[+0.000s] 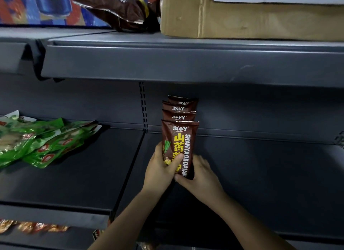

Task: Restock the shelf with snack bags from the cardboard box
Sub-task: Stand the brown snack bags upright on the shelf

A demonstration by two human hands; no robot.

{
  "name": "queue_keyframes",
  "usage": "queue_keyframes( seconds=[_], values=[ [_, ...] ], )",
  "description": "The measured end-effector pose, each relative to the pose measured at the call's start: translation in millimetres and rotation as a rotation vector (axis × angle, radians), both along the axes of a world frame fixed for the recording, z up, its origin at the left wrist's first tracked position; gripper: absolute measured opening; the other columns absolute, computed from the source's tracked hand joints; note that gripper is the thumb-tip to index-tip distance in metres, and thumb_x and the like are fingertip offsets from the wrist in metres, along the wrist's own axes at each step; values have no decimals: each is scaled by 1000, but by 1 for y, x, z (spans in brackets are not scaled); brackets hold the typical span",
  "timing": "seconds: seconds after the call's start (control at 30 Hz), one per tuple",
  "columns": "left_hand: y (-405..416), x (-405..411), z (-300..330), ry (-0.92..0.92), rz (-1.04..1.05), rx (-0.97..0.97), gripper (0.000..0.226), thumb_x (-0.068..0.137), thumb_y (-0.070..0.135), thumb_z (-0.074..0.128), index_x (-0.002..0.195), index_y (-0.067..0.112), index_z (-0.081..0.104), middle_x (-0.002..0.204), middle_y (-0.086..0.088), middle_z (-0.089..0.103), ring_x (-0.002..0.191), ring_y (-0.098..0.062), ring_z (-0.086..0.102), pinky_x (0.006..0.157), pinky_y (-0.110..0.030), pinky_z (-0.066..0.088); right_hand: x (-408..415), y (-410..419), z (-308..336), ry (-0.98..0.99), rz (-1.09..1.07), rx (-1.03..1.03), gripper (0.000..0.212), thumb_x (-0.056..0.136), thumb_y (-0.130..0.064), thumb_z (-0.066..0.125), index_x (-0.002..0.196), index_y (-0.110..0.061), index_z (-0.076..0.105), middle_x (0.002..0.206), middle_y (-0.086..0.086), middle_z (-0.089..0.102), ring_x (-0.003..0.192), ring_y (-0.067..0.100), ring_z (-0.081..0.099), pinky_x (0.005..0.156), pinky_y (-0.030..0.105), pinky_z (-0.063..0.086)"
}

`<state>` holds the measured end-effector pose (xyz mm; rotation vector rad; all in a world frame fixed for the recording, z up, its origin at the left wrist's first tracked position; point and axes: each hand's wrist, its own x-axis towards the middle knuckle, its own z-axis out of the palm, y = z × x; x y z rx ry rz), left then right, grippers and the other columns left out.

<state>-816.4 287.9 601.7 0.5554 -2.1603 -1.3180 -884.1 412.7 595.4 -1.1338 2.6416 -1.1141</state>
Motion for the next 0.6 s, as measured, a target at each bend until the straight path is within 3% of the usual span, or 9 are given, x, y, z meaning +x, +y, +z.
queue_keyframes(
  seconds=[0.17,0.27,0.33,0.4,0.5,0.6],
  values=[
    [0,-2,-1,-13,-66,33,54,79,55,61,125,32,42,113,10,61,104,-5,60,87,-28,50,1,2,0,-2,3,-21,65,77,-49,64,134,-34,35,116,-13,47,107,5,40,75,24,40],
    [-3,-8,4,32,-75,205,69,79,71,43,134,30,36,130,2,51,122,-14,50,104,-41,41,0,2,-1,-31,13,-55,68,77,-50,65,136,-35,34,123,-14,47,116,7,40,85,29,44],
    [-8,-13,14,67,-34,322,63,90,65,32,140,27,33,135,2,49,124,-14,48,105,-36,37,0,1,1,-92,8,-92,77,75,-50,66,141,-37,28,130,-16,43,121,5,36,92,32,42],
    [-13,-19,21,72,-36,378,66,86,70,23,136,30,41,130,3,55,120,-14,52,104,-36,39,-3,-2,5,-131,28,-155,81,74,-52,66,142,-40,25,133,-19,42,124,3,35,98,32,39],
    [-13,-26,29,60,-64,451,70,83,72,18,126,29,53,117,2,65,111,-15,59,101,-39,43,-7,-9,17,-185,74,-244,67,77,-37,73,128,-50,31,123,-29,46,115,-12,40,95,17,37],
    [-11,-30,31,52,-81,503,66,89,65,15,119,26,59,109,0,68,105,-15,63,97,-37,46,-13,-16,21,-188,74,-305,68,77,-29,75,122,-55,31,123,-26,49,116,-7,46,98,24,42]
  ],
)
